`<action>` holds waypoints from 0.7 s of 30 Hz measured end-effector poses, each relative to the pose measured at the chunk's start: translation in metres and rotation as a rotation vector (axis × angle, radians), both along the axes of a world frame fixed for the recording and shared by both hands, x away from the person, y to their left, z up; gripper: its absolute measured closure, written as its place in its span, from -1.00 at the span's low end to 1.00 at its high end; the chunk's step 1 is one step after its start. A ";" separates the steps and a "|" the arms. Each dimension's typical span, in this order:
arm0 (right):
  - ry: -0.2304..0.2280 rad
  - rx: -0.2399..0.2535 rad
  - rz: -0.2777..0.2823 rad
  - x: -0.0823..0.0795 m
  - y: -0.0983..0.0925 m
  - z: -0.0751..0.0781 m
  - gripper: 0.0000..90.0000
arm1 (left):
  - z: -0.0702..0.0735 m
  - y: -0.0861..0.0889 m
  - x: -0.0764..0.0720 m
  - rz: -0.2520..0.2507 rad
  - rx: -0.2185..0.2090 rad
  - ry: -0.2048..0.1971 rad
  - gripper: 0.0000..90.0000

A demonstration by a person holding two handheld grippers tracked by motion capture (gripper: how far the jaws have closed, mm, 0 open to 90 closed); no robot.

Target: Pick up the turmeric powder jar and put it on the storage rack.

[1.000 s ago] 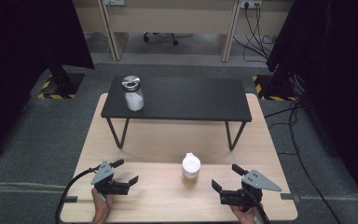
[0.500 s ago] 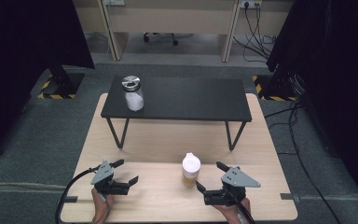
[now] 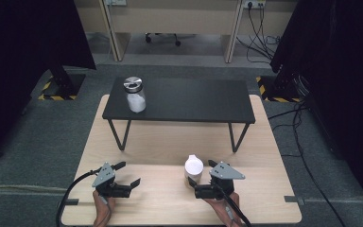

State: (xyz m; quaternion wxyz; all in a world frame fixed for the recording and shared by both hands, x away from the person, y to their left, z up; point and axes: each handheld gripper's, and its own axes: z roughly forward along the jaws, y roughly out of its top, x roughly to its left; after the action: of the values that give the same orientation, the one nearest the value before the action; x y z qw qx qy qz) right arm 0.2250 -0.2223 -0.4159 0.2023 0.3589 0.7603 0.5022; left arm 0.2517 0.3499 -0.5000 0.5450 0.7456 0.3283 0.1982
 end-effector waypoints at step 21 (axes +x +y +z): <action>0.048 -0.015 -0.018 0.020 0.024 -0.009 -0.71 | 0.000 0.000 0.000 -0.002 -0.001 0.001 -0.90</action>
State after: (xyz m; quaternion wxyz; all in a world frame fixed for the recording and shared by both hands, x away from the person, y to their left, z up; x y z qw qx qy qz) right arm 0.2448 -0.1979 -0.4244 0.1913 0.3761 0.7655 0.4858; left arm 0.2521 0.3502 -0.5000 0.5453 0.7457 0.3280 0.1972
